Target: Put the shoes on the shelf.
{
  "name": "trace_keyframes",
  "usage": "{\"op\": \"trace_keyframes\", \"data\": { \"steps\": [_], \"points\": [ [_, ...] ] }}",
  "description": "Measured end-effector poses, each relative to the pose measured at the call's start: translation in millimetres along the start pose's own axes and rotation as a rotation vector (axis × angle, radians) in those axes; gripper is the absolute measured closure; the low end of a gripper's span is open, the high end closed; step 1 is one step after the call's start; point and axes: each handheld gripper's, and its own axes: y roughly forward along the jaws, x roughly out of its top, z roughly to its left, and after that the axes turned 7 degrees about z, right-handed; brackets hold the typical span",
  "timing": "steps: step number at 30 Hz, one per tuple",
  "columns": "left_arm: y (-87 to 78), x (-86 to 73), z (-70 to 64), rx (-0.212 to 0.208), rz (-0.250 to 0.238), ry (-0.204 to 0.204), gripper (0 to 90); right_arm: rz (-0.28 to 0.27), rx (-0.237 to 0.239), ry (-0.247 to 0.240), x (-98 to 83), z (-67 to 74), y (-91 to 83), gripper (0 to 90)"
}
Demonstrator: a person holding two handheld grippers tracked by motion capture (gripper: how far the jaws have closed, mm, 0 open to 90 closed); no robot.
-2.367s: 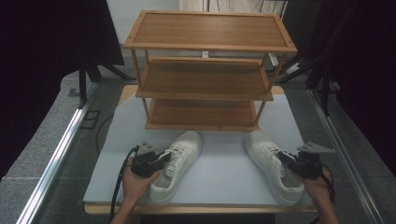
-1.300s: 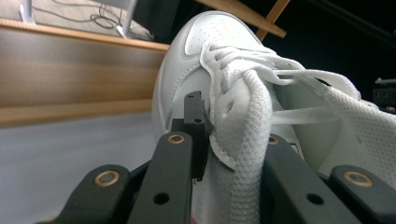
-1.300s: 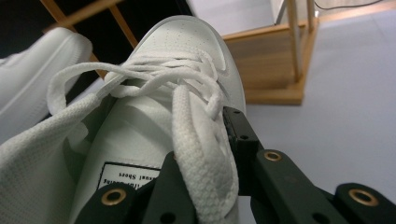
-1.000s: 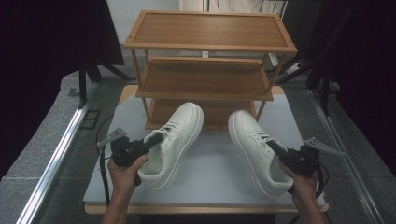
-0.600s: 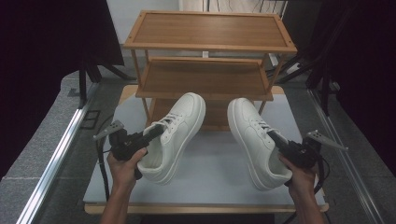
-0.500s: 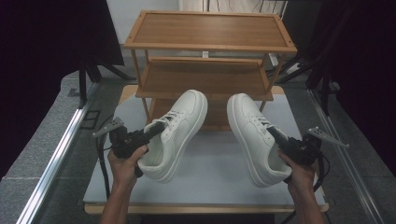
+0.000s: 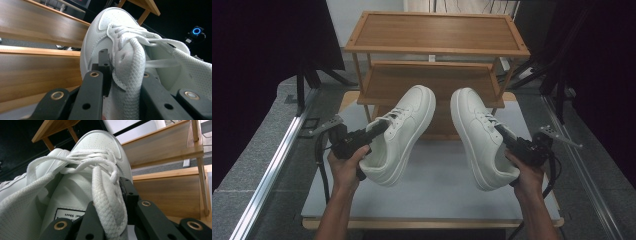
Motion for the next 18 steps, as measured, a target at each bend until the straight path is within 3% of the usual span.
{"op": "trace_keyframes", "data": {
  "steps": [6, 13, 18],
  "points": [
    [4.2, 9.8, 4.4, -0.012, -0.016, -0.024, 81.6, -0.013, 0.009, 0.038, 9.1, 1.1, 9.1, 82.1],
    [11.3, 17.9, 8.6, -0.007, -0.034, -0.050, 81.6, -0.014, -0.013, 0.029, 19.4, 5.9, 17.1, 82.1],
    [17.6, 20.3, 9.6, -0.002, -0.039, -0.052, 81.6, -0.026, -0.031, 0.074, 26.3, 5.7, 24.2, 82.1]
  ]
}}
